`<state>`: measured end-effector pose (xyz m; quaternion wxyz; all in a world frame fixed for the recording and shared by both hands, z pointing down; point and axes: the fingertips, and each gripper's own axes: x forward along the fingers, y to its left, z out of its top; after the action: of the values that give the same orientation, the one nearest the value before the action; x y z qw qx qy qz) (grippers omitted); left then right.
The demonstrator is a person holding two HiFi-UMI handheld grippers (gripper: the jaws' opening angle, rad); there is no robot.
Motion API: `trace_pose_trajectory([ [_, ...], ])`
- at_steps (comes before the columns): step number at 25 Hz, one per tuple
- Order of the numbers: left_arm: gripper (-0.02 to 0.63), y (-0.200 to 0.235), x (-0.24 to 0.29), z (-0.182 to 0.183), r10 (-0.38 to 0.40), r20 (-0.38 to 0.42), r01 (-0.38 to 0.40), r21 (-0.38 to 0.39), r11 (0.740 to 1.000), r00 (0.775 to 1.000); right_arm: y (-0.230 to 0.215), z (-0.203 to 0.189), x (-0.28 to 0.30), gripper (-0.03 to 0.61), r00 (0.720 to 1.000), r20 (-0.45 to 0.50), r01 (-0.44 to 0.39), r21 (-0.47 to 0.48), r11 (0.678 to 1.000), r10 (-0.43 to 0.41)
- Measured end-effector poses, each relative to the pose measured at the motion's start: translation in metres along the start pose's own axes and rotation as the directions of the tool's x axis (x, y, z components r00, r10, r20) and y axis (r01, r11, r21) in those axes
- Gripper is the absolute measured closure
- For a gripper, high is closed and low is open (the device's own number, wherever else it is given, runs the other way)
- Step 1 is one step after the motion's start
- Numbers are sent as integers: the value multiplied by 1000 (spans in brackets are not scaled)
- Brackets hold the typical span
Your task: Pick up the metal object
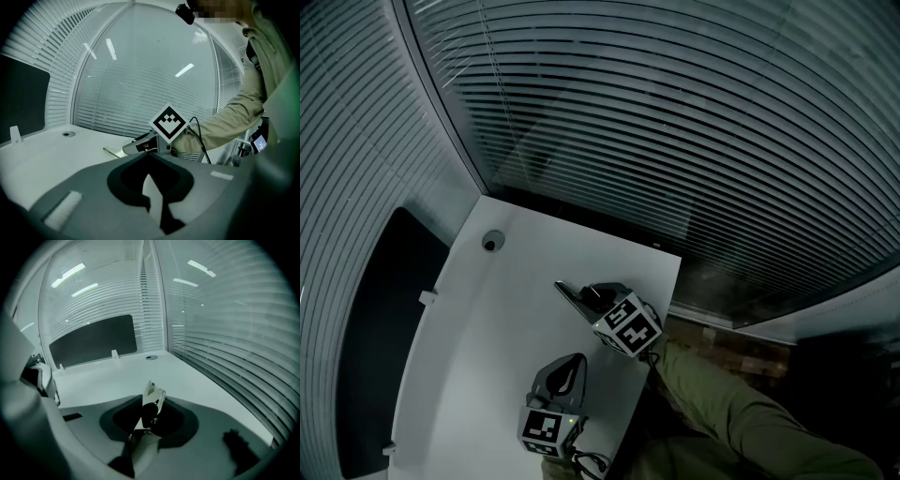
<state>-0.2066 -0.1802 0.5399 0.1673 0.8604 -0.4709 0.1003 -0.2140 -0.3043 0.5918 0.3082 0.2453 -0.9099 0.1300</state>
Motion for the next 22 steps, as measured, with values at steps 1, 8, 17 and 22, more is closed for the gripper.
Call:
trace_pose_trajectory([
  [1,607,1,0,0,4,-2,-4,0,1000,1000,1,0,-1,471,1000,9,-6,8,1000,5],
  [8,607,-11,-22,11,15,23,-16,32,999,1000,13,26,-49,479,987,160,20,4,1000,-20],
  [17,607,-47,-56,38,43,83,-50,86,995,996,51,63,-164,480,915,404,39,-95,995,3],
  [22,607,-84,-79,55,60,125,-79,151,985,990,67,63,-231,480,867,498,72,-131,989,2],
])
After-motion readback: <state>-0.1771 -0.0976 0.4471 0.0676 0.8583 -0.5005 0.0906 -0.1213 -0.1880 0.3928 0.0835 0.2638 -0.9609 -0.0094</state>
